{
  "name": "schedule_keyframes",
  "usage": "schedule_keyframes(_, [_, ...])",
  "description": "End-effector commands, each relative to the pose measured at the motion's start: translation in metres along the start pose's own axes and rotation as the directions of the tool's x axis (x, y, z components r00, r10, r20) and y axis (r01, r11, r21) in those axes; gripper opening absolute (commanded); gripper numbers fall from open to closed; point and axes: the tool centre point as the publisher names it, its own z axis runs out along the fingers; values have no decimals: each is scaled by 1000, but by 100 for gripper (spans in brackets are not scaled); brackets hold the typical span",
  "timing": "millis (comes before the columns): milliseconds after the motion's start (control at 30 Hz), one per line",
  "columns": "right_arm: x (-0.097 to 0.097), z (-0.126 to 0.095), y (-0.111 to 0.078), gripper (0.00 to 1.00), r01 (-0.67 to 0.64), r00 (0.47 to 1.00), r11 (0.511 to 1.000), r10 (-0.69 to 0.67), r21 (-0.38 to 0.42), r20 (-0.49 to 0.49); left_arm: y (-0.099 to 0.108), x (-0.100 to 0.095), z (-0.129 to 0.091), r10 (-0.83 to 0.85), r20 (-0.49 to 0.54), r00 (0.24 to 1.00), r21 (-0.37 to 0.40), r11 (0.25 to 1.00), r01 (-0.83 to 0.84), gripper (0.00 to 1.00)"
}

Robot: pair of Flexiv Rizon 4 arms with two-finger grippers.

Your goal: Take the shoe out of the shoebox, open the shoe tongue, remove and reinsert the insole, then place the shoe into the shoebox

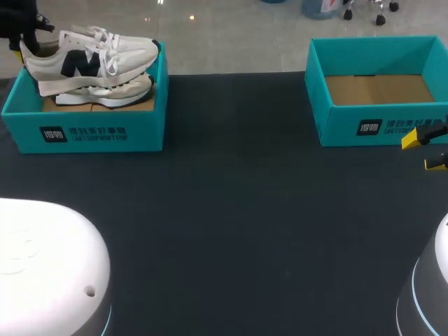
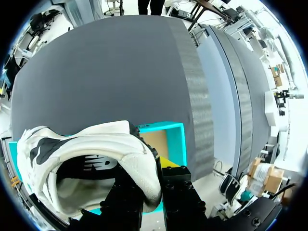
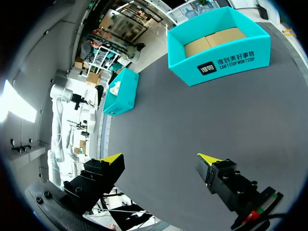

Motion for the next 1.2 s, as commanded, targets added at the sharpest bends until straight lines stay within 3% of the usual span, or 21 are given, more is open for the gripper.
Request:
schedule_keyframes(33, [0,1,0,100,-1,1000,1000,1,0,3,-35,-16,-8,8,-43,999,-56,998,-11,0])
schedule_keyframes(300, [0,1,0,100,-1,1000,1000,1,0,3,-60,-51,-17,-13,-36,999,-51,999,11,0])
schedule_keyframes(633, [0,1,0,100,-1,1000,1000,1,0,3,-76,-93,-20,-8,-3,1000,-37,999,7,0])
schedule_keyframes(1200, [0,1,0,100,-1,1000,1000,1,0,3,-83,-99,-18,35,11,999,-23,999,-35,0])
